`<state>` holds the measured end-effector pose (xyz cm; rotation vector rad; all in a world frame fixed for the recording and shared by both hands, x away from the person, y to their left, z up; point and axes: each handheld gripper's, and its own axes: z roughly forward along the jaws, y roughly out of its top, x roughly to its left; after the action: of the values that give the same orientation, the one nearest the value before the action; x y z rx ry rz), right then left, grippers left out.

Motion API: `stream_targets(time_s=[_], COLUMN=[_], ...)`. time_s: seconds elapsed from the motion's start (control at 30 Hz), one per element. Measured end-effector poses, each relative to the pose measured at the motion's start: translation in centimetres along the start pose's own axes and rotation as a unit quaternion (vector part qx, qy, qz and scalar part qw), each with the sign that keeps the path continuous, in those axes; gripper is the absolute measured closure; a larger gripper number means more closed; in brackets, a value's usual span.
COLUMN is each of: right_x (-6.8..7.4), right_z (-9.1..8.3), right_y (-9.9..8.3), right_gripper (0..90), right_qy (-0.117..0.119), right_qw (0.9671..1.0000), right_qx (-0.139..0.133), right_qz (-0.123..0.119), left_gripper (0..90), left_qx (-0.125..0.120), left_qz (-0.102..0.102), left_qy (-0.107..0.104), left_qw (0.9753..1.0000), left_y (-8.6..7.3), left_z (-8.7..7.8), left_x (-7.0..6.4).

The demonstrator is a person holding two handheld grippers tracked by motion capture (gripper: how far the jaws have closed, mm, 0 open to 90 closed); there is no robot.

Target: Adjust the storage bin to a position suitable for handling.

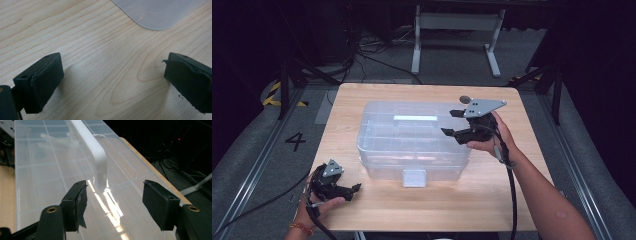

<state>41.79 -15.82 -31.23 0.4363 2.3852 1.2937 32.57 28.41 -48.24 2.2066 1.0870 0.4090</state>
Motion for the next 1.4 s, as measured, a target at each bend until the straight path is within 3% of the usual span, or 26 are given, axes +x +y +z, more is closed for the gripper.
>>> stream_targets(time_s=[0.43, 0.83, 1.07, 1.4], right_x=[0.6, 0.9, 0.9, 0.8], right_z=[1.4, 2.0, 2.1, 2.2], right_y=[1.3, 2.0, 2.3, 2.6], right_gripper=[43.3, 59.1, 69.4, 73.9], right_qy=[0.018, 0.033, 0.033, 0.030], right_qw=[0.9997, 0.9992, 0.9991, 0.9987], right_qx=[-0.002, -0.003, 0.000, 0.008], right_qz=[-0.014, -0.022, -0.025, -0.039], left_gripper=[2.9, 4.2, 4.2, 4.2], left_qx=[0.000, -0.001, -0.002, -0.002], left_qz=[0.000, -0.006, -0.005, -0.005], left_qy=[0.000, 0.002, 0.002, 0.003], left_qw=[1.0000, 1.0000, 1.0000, 1.0000], left_y=[0.0, 0.0, 0.0, 0.0], left_z=[0.0, 0.0, 0.0, 0.0], left_x=[0.0, 0.0, 0.0, 0.0])
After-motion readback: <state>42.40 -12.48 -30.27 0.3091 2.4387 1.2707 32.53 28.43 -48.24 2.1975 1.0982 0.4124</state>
